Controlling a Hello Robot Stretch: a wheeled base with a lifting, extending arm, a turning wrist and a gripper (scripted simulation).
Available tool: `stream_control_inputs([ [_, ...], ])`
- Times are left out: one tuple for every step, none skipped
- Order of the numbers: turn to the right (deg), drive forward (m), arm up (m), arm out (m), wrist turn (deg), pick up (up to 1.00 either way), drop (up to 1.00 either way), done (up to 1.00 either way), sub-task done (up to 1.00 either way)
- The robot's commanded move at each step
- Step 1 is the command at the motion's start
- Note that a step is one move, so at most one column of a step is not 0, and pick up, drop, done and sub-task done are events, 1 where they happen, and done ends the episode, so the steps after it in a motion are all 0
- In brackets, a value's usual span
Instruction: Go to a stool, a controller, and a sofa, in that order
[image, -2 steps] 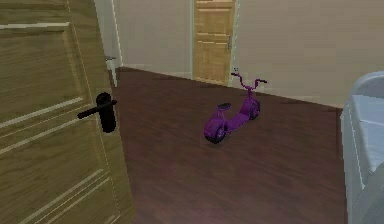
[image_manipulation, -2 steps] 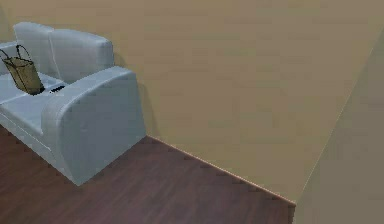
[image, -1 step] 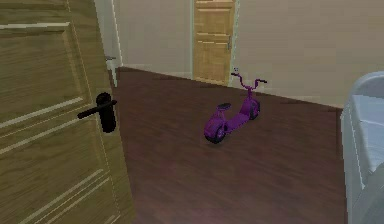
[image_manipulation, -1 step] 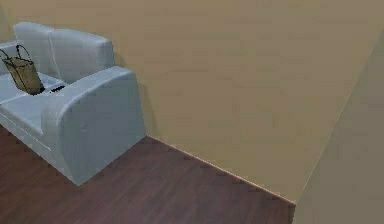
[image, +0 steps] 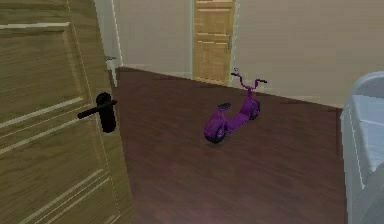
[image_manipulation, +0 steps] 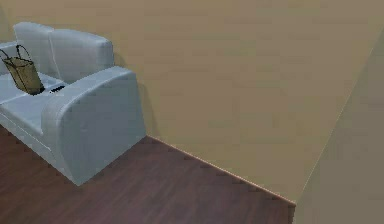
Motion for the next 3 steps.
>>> stream_control_inputs([
  [45.0,0.0,0.0,0.0,0.0,0.0,0.0,0.0,0.0],
  [-45.0,0.0,0.0,0.0,0.0,0.0,0.0,0.0,0.0],
  [45.0,0.0,0.0,0.0,0.0,0.0,0.0,0.0,0.0],
])
